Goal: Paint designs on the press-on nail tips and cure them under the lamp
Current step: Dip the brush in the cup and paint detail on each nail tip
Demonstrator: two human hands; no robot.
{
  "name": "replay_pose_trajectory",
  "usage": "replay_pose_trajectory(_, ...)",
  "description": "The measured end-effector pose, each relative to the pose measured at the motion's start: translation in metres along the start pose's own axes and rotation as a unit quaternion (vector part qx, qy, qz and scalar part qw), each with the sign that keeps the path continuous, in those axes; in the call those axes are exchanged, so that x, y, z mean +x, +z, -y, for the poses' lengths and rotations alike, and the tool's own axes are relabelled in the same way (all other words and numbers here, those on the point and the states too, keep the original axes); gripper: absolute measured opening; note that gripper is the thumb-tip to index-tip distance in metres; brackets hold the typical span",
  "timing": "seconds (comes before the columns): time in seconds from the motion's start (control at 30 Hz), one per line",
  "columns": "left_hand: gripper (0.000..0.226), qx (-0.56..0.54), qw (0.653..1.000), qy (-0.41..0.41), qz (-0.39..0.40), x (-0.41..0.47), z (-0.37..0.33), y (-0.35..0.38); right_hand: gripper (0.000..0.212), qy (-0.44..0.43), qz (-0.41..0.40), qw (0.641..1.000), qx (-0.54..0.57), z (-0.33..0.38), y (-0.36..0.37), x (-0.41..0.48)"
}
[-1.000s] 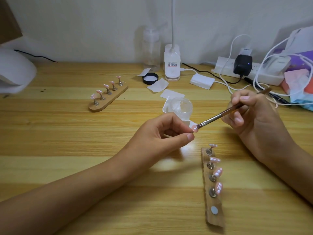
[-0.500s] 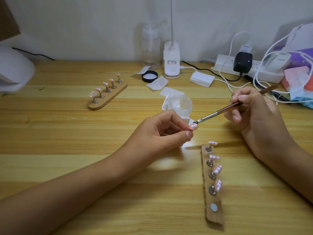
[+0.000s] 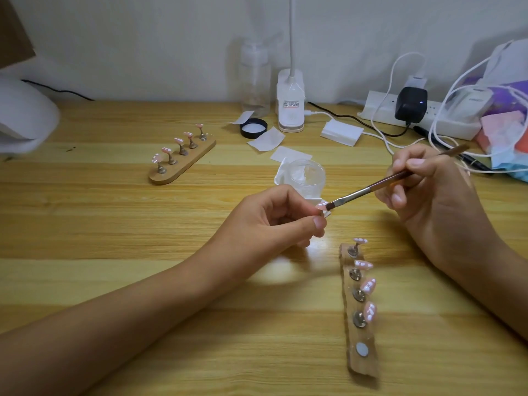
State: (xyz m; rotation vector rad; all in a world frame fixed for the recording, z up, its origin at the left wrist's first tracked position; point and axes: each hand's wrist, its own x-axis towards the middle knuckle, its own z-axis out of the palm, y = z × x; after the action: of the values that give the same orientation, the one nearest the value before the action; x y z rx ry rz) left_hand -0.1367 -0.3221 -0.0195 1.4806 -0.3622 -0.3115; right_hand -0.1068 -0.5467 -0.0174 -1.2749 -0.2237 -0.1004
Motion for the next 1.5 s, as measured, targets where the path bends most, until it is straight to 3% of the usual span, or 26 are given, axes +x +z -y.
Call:
replay_pose_trajectory(0.5, 0.013, 0.004, 1.0, 0.003, -0.007, 0.0009, -0.0007, 0.0022, 0.018, -0.041, -0.016, 0.999, -0.029, -0.0034, 0.0014, 0.0002)
replay_pose_trajectory(0.7, 0.019, 0.025, 1.0, 0.015, 0.0, 0.0006, 0.0002, 0.0015, 0.036, -0.01, -0.046, 0.999, -0.016, -0.0031, -0.0014, 0.0027)
replay_pose_trajectory(0.87, 0.018, 0.053, 0.998, 0.017, 0.008, 0.0004, 0.0006, 0.0025, 0.039, 0.003, -0.014, 1.0, -0.015, -0.0053, -0.0007, 0.0029)
replay_pose_trajectory(1.33, 0.031, 0.062, 0.998, 0.026, 0.011, -0.0006, -0.0003, 0.0032, 0.034, 0.025, -0.017, 0.999, -0.031, -0.0033, 0.0023, 0.0001)
replay_pose_trajectory(1.5, 0.019, 0.043, 0.999, 0.025, 0.01, -0.0003, 0.0, 0.0036, 0.029, 0.035, -0.02, 0.999, -0.013, -0.0013, 0.002, 0.001)
